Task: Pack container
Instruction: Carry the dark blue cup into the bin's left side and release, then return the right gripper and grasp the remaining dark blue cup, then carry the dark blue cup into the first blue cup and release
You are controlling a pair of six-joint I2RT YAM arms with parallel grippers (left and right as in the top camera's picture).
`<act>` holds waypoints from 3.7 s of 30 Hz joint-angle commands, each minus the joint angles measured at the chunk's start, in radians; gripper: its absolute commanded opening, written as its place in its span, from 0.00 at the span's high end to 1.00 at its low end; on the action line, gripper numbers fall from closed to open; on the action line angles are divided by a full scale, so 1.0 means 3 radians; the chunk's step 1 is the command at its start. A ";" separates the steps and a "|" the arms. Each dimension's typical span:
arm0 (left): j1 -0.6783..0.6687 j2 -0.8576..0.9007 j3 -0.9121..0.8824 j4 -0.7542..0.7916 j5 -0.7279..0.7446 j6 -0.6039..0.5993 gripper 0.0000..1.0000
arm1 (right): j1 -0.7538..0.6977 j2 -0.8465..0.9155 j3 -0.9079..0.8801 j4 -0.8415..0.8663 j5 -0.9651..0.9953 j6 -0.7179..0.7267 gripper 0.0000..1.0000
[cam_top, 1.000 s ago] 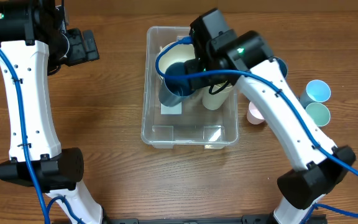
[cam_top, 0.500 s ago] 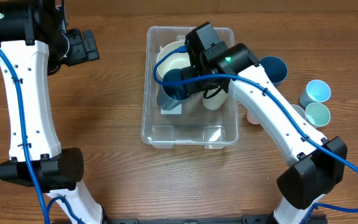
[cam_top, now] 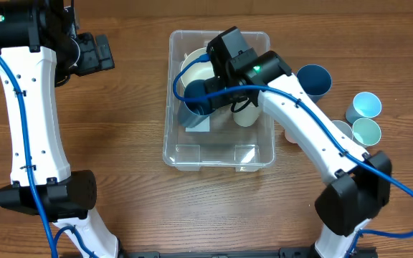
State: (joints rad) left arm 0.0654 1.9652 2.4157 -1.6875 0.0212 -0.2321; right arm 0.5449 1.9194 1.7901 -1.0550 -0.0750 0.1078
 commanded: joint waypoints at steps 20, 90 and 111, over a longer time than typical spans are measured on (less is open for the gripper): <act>-0.0008 -0.0013 0.0027 -0.0006 -0.0020 0.0064 0.00 | -0.0004 0.0099 0.0003 0.0333 0.0373 -0.0277 0.80; -0.0008 -0.0013 0.0027 -0.0006 -0.0020 0.0064 0.00 | -0.2135 0.0604 0.0814 -0.1071 0.0067 0.0516 0.69; -0.0008 -0.0013 0.0027 -0.0006 -0.0020 0.0064 0.00 | -0.2136 0.0487 0.1509 -0.1395 0.0070 0.0516 0.96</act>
State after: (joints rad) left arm 0.0654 1.9652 2.4157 -1.6875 0.0212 -0.2321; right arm -0.0937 2.1052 2.1044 -1.4387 -0.0517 0.2615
